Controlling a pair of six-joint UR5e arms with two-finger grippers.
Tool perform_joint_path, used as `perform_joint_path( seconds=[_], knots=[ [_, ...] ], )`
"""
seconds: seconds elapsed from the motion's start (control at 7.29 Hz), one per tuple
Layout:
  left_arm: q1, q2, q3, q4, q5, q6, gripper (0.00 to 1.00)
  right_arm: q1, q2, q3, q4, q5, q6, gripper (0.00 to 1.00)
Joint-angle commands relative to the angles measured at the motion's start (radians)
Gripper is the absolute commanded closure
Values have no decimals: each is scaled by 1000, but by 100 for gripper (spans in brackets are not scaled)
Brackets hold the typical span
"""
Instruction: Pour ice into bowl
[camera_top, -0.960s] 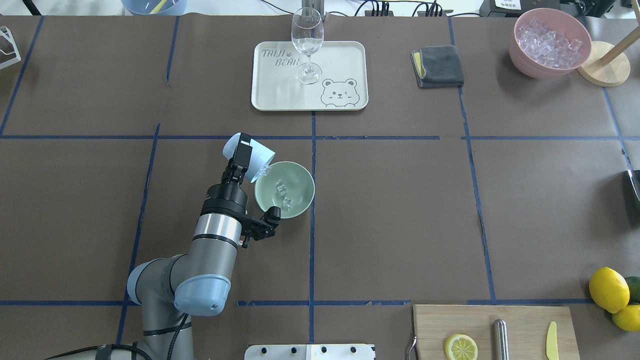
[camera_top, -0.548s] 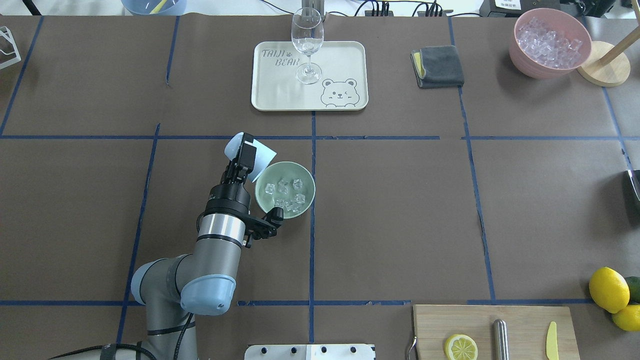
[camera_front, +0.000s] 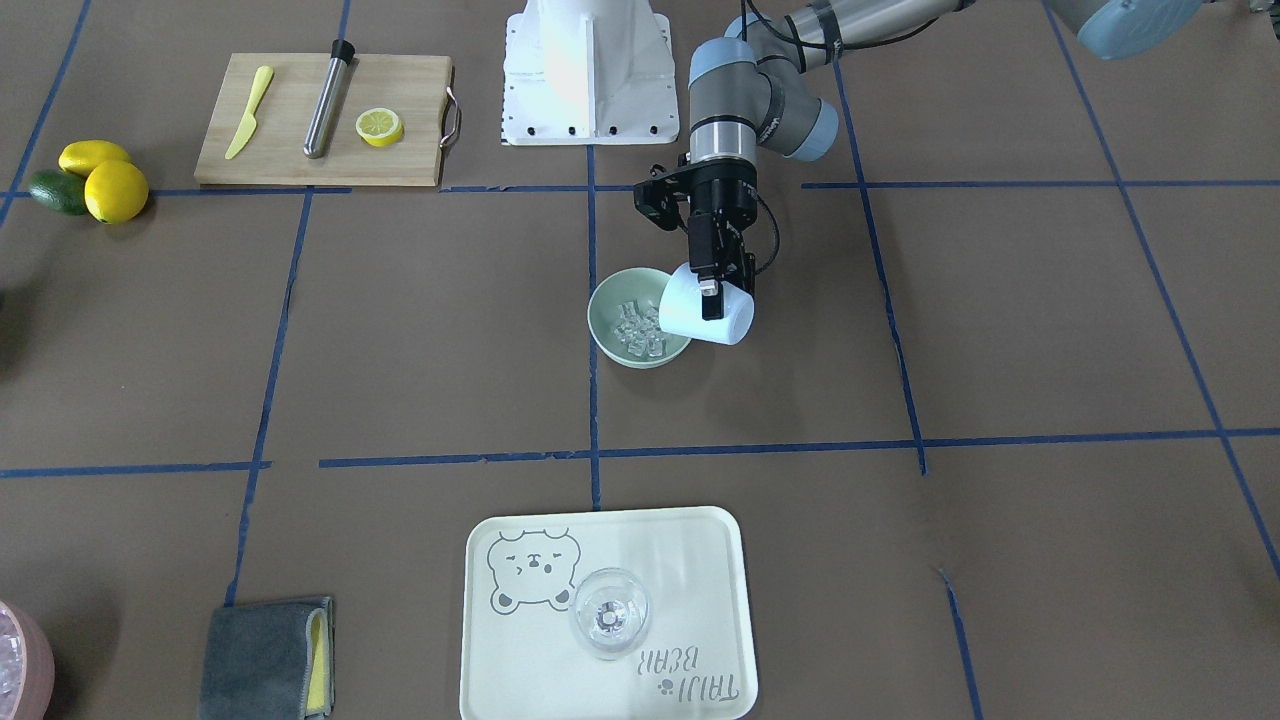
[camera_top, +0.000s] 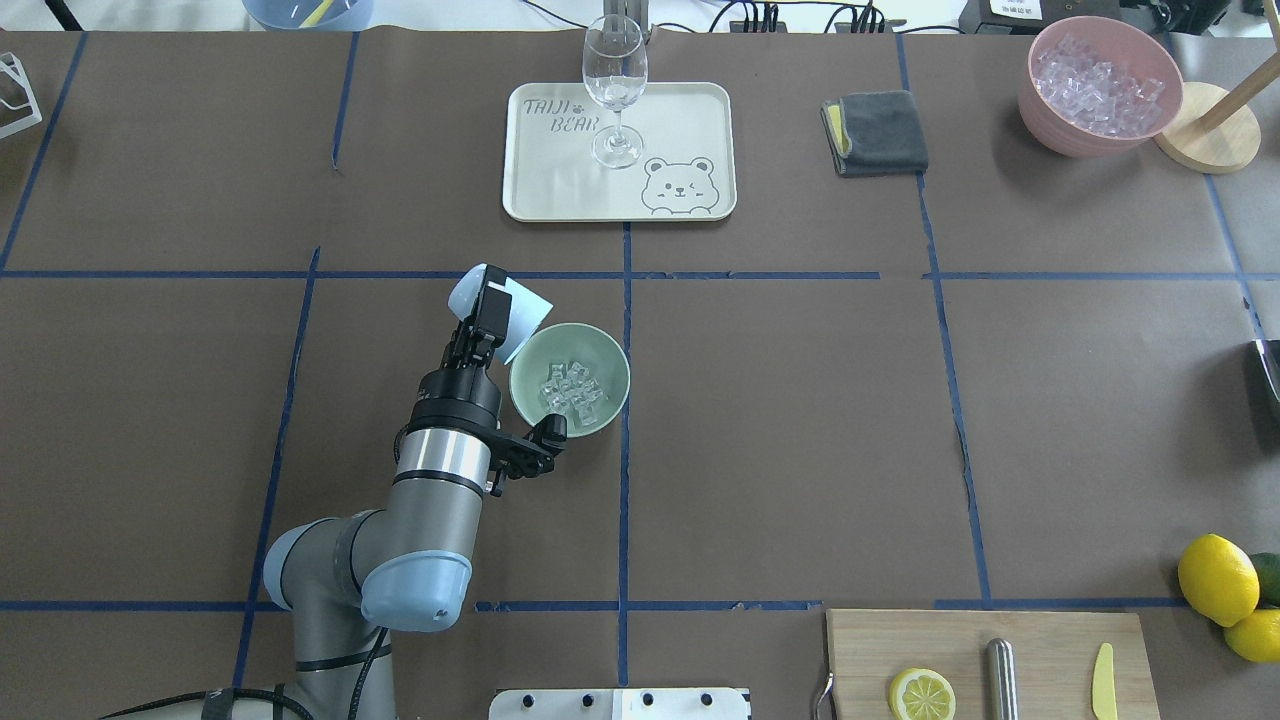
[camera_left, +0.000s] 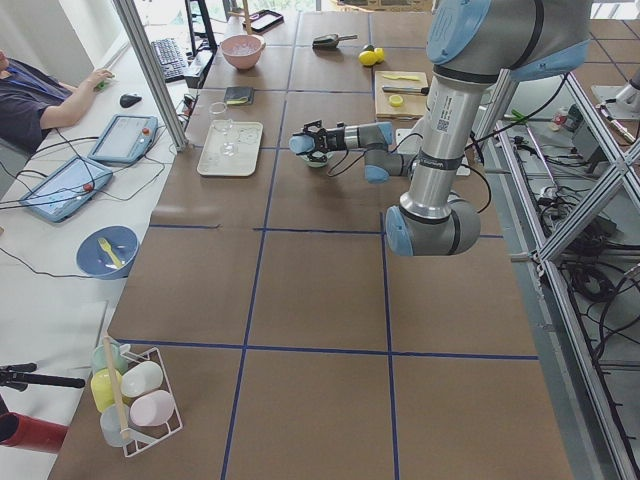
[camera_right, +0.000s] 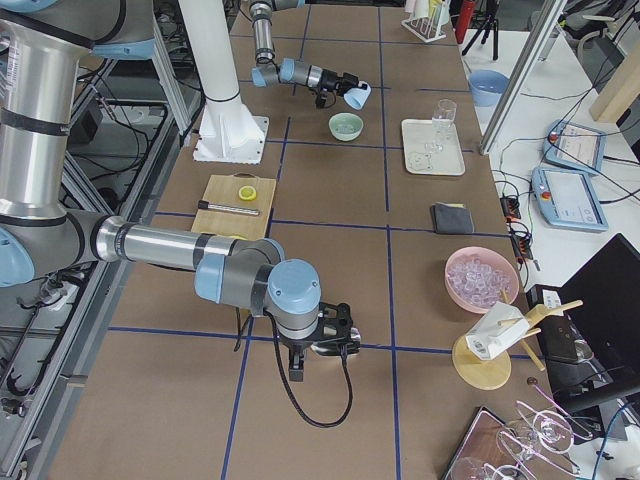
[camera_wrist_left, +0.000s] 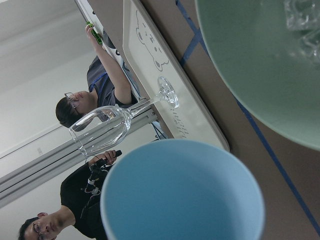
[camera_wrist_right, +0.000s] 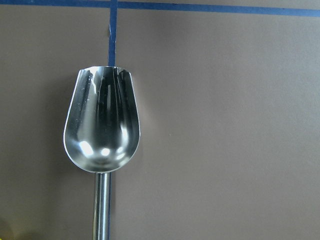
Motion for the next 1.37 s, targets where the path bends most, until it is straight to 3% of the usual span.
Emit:
perform_joint_path(
  seconds=[0.0, 0.14, 0.27, 0.41, 0.69, 0.96, 1.1, 1.23],
  knots=[
    [-10, 1, -10, -97, -7, -4, 100, 0, 0, 0, 0, 0, -2, 0],
    [-25, 1, -12, -184, -32, -5, 100, 0, 0, 0, 0, 0, -2, 0],
    [-57, 10, -13, -261, -118, -24, 100, 1, 0, 0, 0, 0, -2, 0],
    [-89, 16, -15, -269, -181, -128, 100, 0, 2, -2, 0, 0, -2, 0],
    [-210, 74, -42, -269, -446, -366, 100, 0, 2, -5, 2, -1, -15, 0],
    [-316, 180, -72, -271, -727, -897, 100, 0, 5, -6, 2, -3, -12, 0],
    [-368, 261, -139, -272, -842, -1029, 100, 0, 6, -5, 2, -1, -11, 0],
    [-389, 359, -215, -288, -877, -1132, 100, 0, 9, -3, 2, -1, -5, 0]
  ],
)
